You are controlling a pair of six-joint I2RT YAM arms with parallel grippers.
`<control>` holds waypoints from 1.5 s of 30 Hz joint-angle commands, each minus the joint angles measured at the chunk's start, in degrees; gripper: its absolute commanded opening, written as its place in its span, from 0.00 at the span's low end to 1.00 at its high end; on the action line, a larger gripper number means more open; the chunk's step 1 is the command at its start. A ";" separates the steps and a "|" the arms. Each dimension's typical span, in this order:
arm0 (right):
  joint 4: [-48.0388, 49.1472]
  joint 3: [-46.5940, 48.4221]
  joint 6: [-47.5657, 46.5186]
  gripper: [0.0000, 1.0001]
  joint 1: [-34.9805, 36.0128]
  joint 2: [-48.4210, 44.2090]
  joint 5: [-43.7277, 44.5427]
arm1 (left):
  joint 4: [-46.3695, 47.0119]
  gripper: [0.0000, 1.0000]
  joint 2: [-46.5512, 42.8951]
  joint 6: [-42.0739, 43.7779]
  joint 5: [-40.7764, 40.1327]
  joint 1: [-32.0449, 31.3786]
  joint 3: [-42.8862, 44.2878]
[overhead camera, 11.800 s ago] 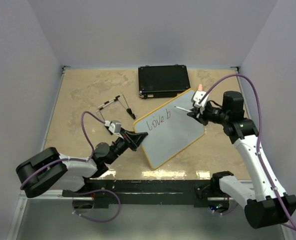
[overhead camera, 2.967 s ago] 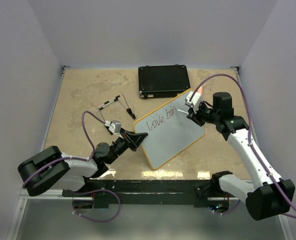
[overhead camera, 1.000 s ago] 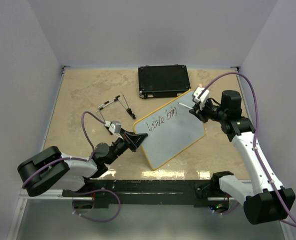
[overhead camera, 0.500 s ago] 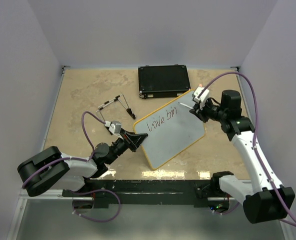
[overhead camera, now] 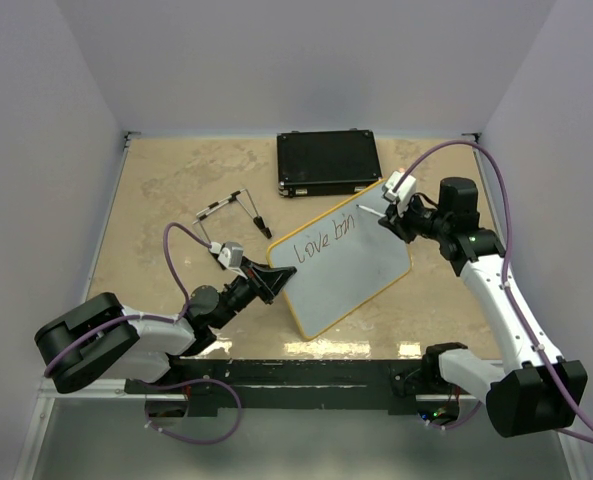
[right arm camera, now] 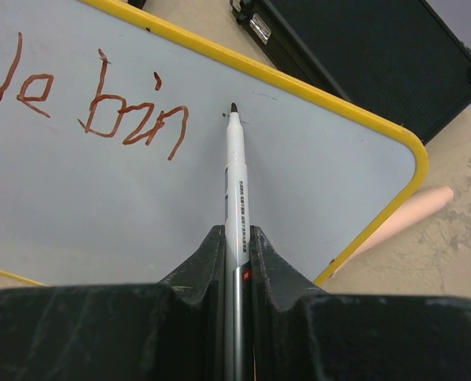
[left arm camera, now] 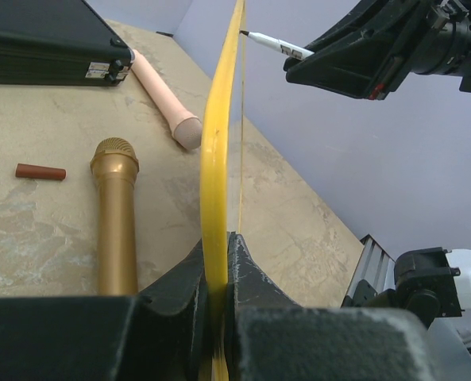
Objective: Write a sentence on the whiteboard
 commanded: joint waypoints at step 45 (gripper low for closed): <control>-4.39 0.06 -3.88 0.00 -0.32 -0.21 1.55 | -1.67 0.00 1.35 4.74 3.42 0.20 -0.50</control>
